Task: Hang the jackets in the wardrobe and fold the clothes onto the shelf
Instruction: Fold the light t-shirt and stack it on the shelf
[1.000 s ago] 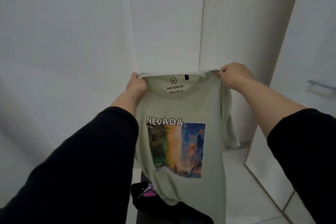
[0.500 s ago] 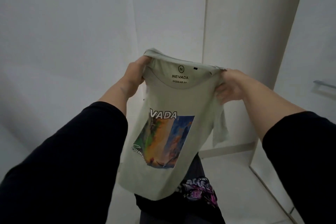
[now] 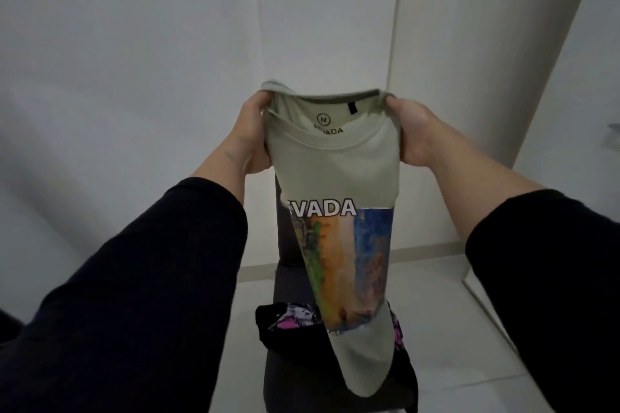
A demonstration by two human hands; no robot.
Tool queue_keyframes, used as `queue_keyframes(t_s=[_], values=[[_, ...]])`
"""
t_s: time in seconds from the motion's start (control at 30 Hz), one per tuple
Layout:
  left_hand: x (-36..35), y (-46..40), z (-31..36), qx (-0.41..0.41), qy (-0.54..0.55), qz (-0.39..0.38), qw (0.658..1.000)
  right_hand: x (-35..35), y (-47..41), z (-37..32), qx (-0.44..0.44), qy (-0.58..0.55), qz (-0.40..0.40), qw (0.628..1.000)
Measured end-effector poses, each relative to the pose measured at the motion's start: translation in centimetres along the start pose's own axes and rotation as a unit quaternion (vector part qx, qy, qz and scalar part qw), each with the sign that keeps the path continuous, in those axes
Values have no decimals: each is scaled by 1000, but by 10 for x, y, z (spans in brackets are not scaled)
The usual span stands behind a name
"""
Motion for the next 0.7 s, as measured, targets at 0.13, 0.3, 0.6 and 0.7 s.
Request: queue_keyframes(t_s=[0.13,0.3,0.6,0.7], values=[[3,-8,-22,52,-37,-3,998,1,-2,13,-41,73,-91,992],[0,-23,-42,102,-56,-20,993,6,-28,33,-61,78,-26,995],[-4,-85,-72,99,-17,23,995,6,-100,58,-33,59,121,990],[-5,-104,-60,68,-5,29,997,2,-113,43,-8,45,131,990]])
Point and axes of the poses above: each hand's wrist, its own y-axis away from the middle knuckle, its own x-axis out of the back of the hand, z = x × y, the point moved 5 cm from there along -y, towards the middle knuckle, and after that the axes turned 4 degrees about -x, right-handed, at the moved point
